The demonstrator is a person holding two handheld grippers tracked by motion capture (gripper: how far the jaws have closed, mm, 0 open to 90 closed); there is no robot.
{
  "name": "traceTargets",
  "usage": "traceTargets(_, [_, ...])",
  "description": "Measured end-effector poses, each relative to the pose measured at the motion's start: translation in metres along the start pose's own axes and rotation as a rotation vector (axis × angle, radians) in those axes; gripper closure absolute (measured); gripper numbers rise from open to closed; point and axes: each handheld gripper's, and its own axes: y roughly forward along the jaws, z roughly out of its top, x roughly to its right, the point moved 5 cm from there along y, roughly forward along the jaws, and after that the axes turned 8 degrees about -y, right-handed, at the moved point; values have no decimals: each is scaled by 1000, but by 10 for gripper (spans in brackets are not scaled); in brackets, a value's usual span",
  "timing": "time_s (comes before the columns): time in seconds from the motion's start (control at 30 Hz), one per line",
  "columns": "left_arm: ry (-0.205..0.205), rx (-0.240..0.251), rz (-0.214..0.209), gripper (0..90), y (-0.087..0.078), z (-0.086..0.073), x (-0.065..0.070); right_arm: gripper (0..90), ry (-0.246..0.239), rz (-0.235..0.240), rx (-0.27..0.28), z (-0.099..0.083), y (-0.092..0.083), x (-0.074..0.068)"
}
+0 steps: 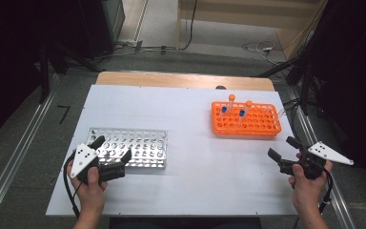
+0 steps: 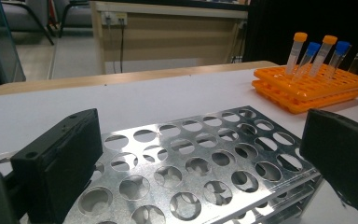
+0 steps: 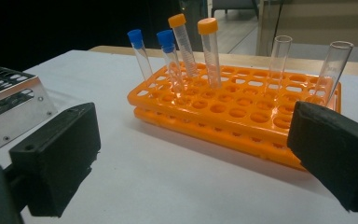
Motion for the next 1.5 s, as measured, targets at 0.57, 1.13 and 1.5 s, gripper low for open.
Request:
traceTargets(0.57, [7,-4,-21,0,4,1,5,394,-41,72,-46,28,50,-16])
traceTargets(1.13, [13,-11,-34,0,5,0,9,631,-68,29,-166,18,121,-11])
traceTargets(1.5, [11,-14,-37,0,7,-1,11,681,-47,-3,-199,3,143,-6])
